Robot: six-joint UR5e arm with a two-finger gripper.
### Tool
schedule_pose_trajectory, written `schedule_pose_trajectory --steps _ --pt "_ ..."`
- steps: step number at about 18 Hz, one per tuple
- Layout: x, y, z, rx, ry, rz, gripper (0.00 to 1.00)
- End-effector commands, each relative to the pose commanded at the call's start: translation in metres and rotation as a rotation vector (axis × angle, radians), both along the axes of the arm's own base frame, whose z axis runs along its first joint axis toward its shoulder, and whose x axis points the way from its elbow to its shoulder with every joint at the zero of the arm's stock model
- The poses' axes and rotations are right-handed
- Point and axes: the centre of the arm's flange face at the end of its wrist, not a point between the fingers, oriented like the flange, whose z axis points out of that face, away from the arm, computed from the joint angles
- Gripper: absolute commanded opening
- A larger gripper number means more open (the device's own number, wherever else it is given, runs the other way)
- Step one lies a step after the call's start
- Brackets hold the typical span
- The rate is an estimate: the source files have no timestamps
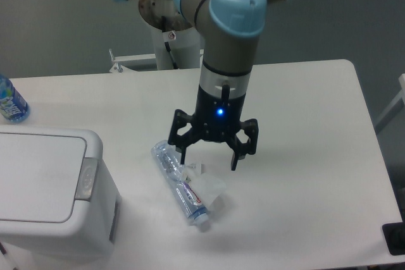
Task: Open the trash can
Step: 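Move the open gripper over the trash can lid's hinge edge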
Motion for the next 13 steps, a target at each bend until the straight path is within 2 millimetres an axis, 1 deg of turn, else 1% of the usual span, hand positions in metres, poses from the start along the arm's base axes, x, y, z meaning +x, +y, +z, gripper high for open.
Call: schedule_pose_trajectory --steps 2,4,6,8,11,13 --pt "0.011 -0.001 0.015 0.061 -0.03 -0.027 1.0" --pt "0.018 -0.001 0.023 0.1 -0.069 -0.028 1.0" --pt "0.023 0.001 0.026 0.105 -0.071 -0.032 1.0" --pt "0.043 0.012 0.029 0.116 -0.064 -0.06 1.0" --pt "0.055 0.019 0.034 0.152 -0.024 -0.075 1.0" --pt "0.074 0.026 0.036 0.158 -0.034 -0.096 1.0"
